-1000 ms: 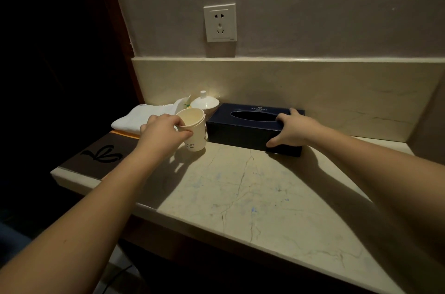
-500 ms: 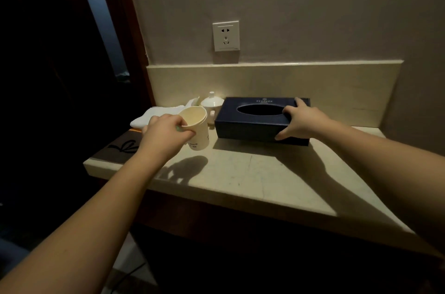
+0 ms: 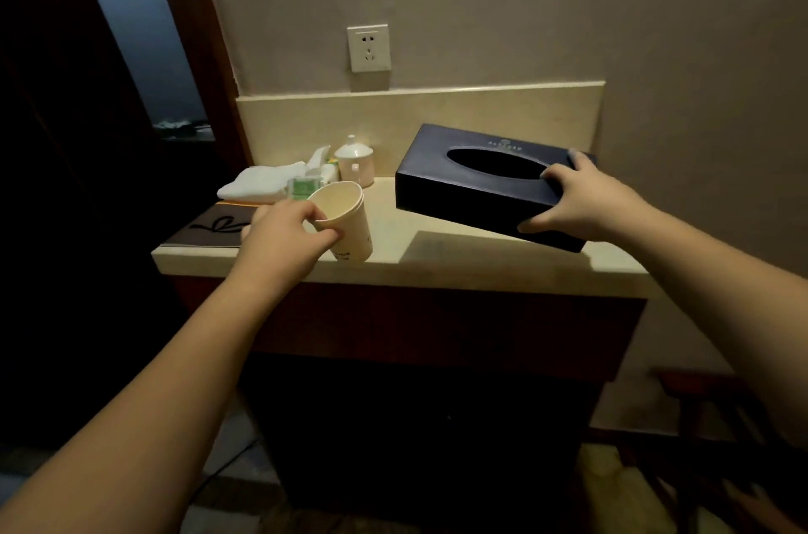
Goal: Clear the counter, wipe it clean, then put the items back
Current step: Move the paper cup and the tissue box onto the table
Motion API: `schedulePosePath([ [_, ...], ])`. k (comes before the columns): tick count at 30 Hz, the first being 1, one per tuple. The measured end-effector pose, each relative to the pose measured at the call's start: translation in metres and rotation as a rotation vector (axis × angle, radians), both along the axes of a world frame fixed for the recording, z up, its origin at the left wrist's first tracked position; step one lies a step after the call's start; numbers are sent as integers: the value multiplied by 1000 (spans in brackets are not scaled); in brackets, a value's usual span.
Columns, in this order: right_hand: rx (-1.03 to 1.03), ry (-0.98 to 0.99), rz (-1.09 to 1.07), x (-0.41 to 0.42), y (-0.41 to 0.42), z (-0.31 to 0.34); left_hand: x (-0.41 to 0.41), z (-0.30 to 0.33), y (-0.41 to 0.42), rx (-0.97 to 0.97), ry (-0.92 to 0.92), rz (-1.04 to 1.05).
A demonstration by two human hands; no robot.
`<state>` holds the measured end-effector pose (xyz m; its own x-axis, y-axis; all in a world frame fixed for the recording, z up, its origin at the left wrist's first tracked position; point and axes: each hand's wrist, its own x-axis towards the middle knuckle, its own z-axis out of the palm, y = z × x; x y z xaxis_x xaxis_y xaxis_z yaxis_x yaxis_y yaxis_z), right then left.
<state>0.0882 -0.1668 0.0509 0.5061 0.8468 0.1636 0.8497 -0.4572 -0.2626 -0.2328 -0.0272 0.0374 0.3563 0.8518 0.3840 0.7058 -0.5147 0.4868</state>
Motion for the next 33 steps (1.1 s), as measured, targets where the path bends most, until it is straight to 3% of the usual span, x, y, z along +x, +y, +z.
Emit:
schedulePosePath([
  [16,-65,115,-347,-28,-256,-88,67,-72,-115,-90,-85,-436],
  [24,-131,204,-619,-23,-390,-155,151,-111,-208,-205,32,-616],
  [33,-165,342,-866,-6,-561,-193,254,-154,-360,-195,168,-789],
])
